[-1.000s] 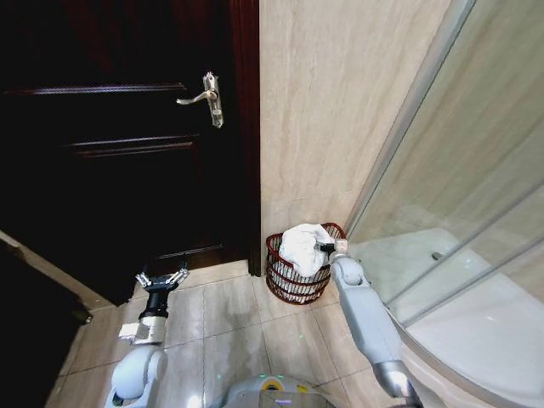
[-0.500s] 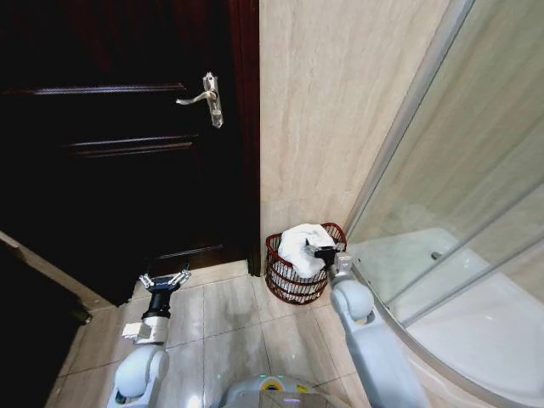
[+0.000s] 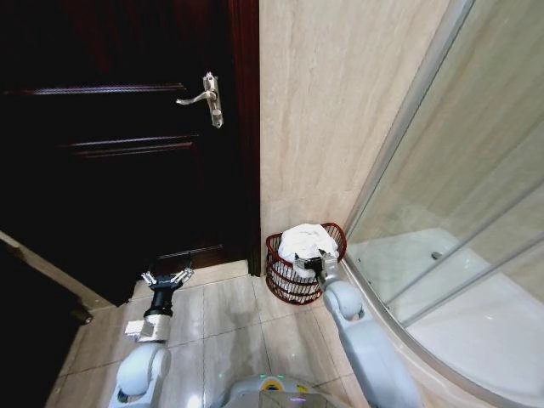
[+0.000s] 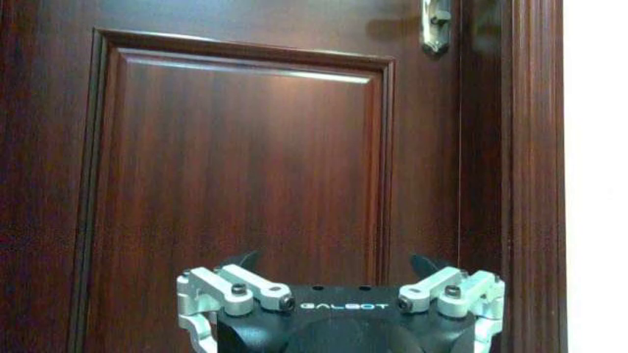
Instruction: Discard the used towel into the hamper.
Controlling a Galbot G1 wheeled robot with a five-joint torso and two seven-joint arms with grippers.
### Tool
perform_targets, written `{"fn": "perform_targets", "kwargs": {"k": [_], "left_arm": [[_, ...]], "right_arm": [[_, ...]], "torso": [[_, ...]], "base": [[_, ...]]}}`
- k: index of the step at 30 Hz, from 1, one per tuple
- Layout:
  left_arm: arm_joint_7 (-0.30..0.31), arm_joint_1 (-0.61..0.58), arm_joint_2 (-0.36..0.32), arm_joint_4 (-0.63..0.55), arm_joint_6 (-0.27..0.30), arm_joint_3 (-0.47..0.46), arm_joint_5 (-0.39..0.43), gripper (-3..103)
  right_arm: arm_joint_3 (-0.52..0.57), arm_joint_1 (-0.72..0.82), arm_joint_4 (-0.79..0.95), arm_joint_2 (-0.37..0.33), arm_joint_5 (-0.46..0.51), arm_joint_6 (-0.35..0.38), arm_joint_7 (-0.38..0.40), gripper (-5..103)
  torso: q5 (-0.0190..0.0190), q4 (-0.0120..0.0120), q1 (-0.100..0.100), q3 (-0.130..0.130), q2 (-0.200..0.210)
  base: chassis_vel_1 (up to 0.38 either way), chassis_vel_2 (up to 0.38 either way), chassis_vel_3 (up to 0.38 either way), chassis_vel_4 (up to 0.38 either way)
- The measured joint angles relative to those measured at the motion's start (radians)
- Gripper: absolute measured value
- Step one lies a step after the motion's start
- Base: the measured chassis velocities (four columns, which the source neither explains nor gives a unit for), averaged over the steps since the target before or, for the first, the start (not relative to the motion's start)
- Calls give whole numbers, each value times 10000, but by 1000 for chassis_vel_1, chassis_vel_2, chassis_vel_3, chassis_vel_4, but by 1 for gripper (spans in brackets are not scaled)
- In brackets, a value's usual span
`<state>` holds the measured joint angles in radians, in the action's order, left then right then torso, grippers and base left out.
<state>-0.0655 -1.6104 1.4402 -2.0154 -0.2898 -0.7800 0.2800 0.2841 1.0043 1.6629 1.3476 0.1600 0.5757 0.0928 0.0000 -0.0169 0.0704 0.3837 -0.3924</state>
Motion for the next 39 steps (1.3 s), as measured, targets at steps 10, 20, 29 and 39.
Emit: {"fn": "perform_targets", "kwargs": {"k": [10, 20, 29, 39], "left_arm": [[27, 31, -152, 33, 3, -66, 169, 100], [27, 97, -32, -14, 73, 80, -30, 100], [27, 27, -54, -87, 75, 71, -12, 100], [31, 36, 48, -100, 68, 72, -96, 100]], "right_arm": [[407, -698, -1948, -5, -522, -713, 365, 100], [244, -720, -1107, 64, 181, -899, 901, 100], [103, -408, 1001, -340, 408, -615, 1185, 100], [-34, -2015, -1014, 148, 768, -1087, 833, 100]], "torso": [[1, -1, 0, 0, 0], [0, -2, 2, 2, 1], [0, -3, 1, 0, 0], [-3, 2, 1, 0, 1]], "base": [[0, 0, 0, 0], [0, 0, 0, 0], [0, 0, 0, 0], [0, 0, 0, 0]]}}
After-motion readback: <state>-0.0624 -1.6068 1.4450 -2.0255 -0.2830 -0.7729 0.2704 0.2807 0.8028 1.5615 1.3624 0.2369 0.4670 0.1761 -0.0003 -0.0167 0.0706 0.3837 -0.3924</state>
